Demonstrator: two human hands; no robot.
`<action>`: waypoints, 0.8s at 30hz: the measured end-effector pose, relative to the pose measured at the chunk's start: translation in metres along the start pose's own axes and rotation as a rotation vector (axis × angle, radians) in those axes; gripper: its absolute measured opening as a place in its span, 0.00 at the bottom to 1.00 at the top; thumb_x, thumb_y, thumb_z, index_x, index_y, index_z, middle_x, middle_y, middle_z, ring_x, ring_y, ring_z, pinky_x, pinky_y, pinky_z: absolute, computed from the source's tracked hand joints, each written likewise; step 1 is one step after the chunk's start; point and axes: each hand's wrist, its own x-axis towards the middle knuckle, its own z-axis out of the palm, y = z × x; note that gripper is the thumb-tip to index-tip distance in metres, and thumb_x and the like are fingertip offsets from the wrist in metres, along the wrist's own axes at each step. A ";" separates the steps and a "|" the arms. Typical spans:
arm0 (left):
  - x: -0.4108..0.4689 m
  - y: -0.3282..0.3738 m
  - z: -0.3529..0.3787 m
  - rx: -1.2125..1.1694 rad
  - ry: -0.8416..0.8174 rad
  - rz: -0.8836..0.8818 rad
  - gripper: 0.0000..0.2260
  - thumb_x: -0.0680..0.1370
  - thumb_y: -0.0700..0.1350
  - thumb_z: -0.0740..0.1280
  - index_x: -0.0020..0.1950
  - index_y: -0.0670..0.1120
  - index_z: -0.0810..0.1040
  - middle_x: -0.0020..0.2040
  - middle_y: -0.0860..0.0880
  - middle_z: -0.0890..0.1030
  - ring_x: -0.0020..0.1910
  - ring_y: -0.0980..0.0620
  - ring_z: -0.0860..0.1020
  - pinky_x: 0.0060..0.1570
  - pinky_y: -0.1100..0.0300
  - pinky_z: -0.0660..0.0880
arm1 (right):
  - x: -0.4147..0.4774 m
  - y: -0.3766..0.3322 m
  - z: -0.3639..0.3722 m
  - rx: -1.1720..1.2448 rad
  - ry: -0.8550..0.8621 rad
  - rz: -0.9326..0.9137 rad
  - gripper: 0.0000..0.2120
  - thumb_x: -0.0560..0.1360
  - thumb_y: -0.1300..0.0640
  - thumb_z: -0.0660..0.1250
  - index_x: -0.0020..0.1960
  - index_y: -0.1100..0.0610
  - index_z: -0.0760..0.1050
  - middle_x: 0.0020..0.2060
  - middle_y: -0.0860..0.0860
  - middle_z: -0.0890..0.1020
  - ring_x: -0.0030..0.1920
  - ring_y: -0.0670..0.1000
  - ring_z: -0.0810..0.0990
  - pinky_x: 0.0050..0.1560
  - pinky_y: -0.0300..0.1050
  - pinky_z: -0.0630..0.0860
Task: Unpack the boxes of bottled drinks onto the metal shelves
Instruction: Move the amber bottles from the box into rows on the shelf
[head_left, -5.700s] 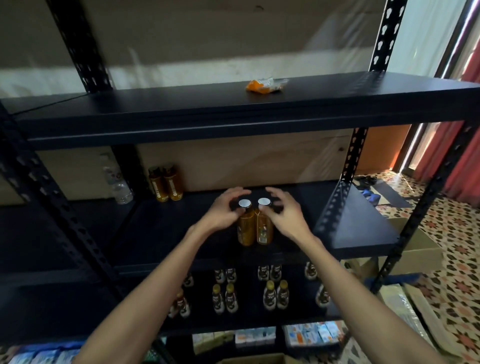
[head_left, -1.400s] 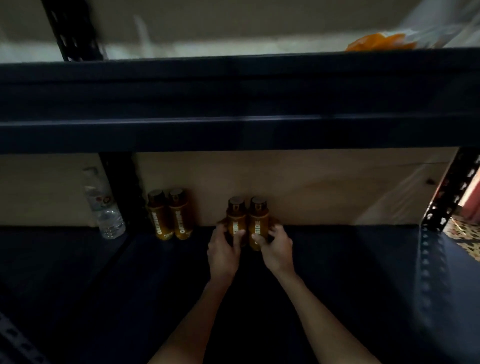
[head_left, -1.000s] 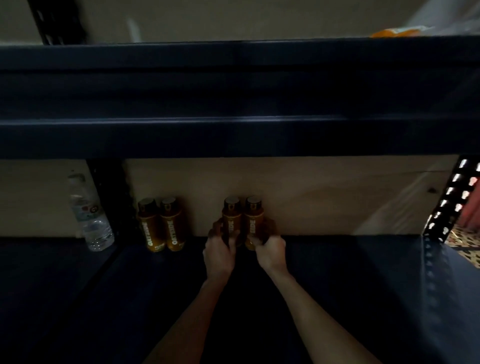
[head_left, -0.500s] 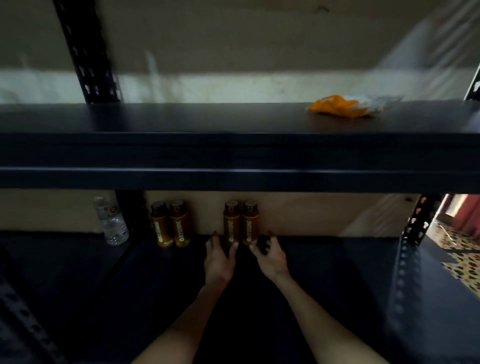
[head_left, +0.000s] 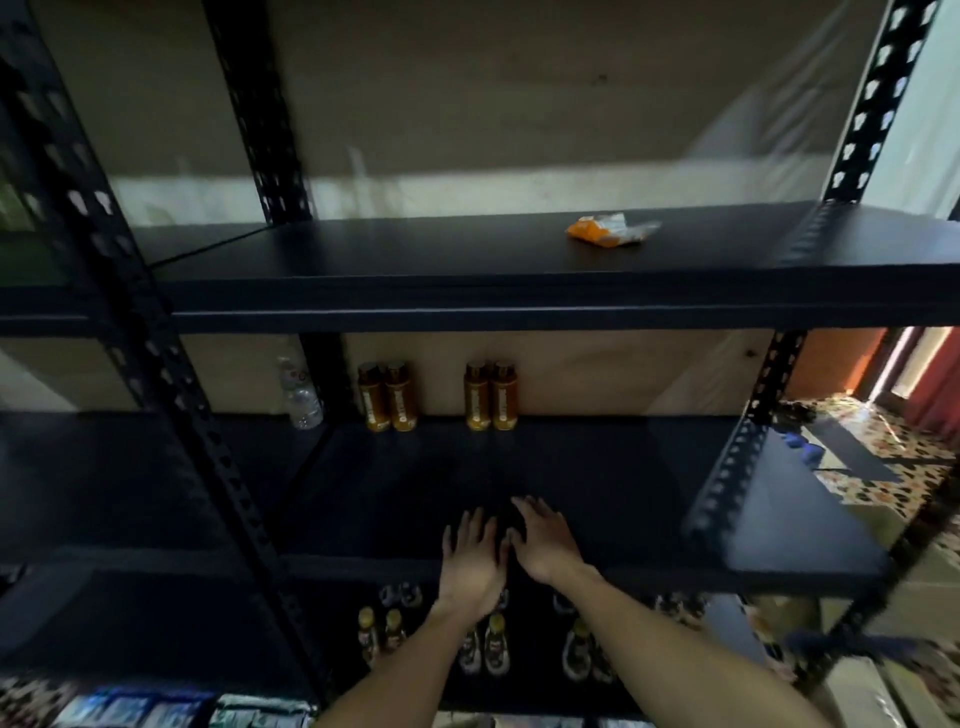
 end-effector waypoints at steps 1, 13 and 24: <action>-0.011 0.001 0.002 0.016 0.015 0.027 0.24 0.85 0.54 0.49 0.80 0.49 0.58 0.81 0.47 0.55 0.80 0.49 0.50 0.77 0.47 0.46 | -0.010 0.002 0.002 -0.017 -0.005 -0.015 0.26 0.86 0.49 0.53 0.82 0.49 0.53 0.82 0.51 0.53 0.81 0.51 0.48 0.80 0.48 0.44; -0.140 0.004 0.101 0.058 -0.097 0.238 0.25 0.85 0.56 0.41 0.78 0.51 0.64 0.79 0.51 0.62 0.78 0.53 0.57 0.73 0.50 0.51 | -0.162 0.080 0.112 -0.240 0.084 -0.122 0.28 0.83 0.43 0.39 0.82 0.44 0.40 0.80 0.48 0.35 0.80 0.50 0.33 0.79 0.54 0.37; -0.180 0.004 0.167 -0.110 -0.395 0.181 0.24 0.85 0.52 0.50 0.81 0.48 0.52 0.81 0.50 0.55 0.80 0.53 0.46 0.78 0.50 0.46 | -0.236 0.127 0.169 -0.149 -0.146 0.028 0.35 0.79 0.41 0.35 0.83 0.53 0.44 0.79 0.49 0.41 0.79 0.49 0.37 0.81 0.51 0.44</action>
